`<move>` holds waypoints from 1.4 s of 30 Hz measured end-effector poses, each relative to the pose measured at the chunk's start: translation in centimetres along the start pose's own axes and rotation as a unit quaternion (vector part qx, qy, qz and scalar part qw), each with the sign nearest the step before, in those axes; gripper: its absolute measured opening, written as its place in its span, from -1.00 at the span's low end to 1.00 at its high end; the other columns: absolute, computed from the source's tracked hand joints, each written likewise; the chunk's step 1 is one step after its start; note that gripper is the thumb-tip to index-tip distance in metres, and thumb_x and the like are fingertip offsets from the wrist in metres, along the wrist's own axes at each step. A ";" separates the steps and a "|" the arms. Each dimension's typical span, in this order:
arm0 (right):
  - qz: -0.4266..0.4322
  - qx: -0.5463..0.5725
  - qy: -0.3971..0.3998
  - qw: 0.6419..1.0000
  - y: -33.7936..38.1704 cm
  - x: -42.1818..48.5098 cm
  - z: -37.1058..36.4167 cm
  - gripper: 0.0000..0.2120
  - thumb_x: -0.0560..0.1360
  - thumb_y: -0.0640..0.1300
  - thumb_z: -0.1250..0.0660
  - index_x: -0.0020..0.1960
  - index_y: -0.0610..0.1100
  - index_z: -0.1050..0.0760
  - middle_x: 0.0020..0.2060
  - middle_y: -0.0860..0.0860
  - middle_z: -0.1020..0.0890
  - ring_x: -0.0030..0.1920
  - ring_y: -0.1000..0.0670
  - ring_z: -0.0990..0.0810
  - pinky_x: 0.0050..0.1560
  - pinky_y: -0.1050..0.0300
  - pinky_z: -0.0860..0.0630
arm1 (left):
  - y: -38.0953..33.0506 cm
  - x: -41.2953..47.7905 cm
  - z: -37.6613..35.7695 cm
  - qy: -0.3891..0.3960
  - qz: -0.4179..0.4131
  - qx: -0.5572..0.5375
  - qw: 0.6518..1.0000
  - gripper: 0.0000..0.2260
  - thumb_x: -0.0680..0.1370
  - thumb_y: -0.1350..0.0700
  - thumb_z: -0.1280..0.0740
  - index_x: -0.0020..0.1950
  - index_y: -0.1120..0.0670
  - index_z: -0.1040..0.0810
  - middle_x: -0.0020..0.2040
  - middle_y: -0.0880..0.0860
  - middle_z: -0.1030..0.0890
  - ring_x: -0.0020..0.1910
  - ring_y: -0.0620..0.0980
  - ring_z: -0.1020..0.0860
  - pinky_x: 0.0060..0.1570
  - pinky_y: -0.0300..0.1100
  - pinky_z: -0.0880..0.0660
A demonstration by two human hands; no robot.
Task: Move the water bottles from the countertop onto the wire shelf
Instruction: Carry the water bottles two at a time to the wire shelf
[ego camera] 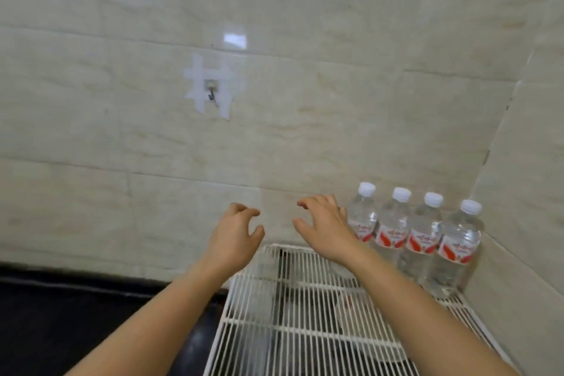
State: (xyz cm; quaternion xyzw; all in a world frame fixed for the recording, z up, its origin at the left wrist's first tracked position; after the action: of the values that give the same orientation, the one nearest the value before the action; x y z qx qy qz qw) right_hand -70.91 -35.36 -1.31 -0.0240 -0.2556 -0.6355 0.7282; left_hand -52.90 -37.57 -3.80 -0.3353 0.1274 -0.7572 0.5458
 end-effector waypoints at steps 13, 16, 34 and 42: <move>0.099 0.015 0.202 0.974 30.0 -4.3 -20.5 -0.54 0.59 0.09 -0.14 0.39 -0.13 -0.31 0.34 -0.11 -0.40 0.36 -0.13 -0.25 0.29 -0.09 -0.23 | 27.6 -18.0 18.0 0.034 0.199 0.167 0.965 -0.60 0.59 0.01 -0.18 0.40 0.09 -0.37 0.41 0.12 -0.33 0.34 0.12 -0.35 0.19 -0.02 -0.45; 0.108 0.028 0.222 0.969 38.1 -6.1 -24.0 -0.51 0.58 0.08 -0.17 0.43 -0.14 -0.28 0.36 -0.10 -0.39 0.39 -0.13 -0.25 0.34 -0.13 -0.22 | 34.0 -22.6 23.1 0.046 0.237 0.184 0.953 -0.58 0.58 0.01 -0.18 0.43 0.09 -0.34 0.42 0.13 -0.32 0.34 0.14 -0.35 0.22 0.00 -0.44; 0.217 -0.009 0.302 0.928 67.6 -4.2 -40.1 -0.54 0.56 0.06 -0.21 0.37 -0.15 -0.33 0.31 -0.10 -0.42 0.33 -0.14 -0.34 0.28 -0.15 -0.29 | 58.0 -32.3 40.7 0.020 0.368 0.180 0.912 -0.63 0.56 0.02 -0.20 0.33 0.12 -0.43 0.32 0.15 -0.40 0.30 0.16 -0.39 0.24 0.01 -0.41; 0.167 0.027 0.267 0.949 73.4 5.5 -46.2 -0.59 0.56 0.05 -0.22 0.32 -0.15 -0.34 0.23 -0.11 -0.46 0.27 -0.15 -0.40 0.24 -0.13 -0.36 | 67.7 -24.9 43.7 0.029 0.313 0.200 0.928 -0.59 0.57 0.02 -0.20 0.41 0.08 -0.34 0.36 0.11 -0.39 0.30 0.12 -0.39 0.25 0.01 -0.42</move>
State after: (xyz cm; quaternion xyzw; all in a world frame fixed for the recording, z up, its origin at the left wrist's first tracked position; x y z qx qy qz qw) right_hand 14.08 -42.96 -17.97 0.1241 -0.0611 -0.4803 0.8661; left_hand 29.97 -32.46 -18.35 -0.1406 0.0878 -0.5670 0.8068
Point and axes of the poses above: each hand's wrist, its own x-axis towards the middle knuckle, its own z-axis out of the back of the hand, y = z × x, the point moved 3 cm from there along x, towards the middle knuckle
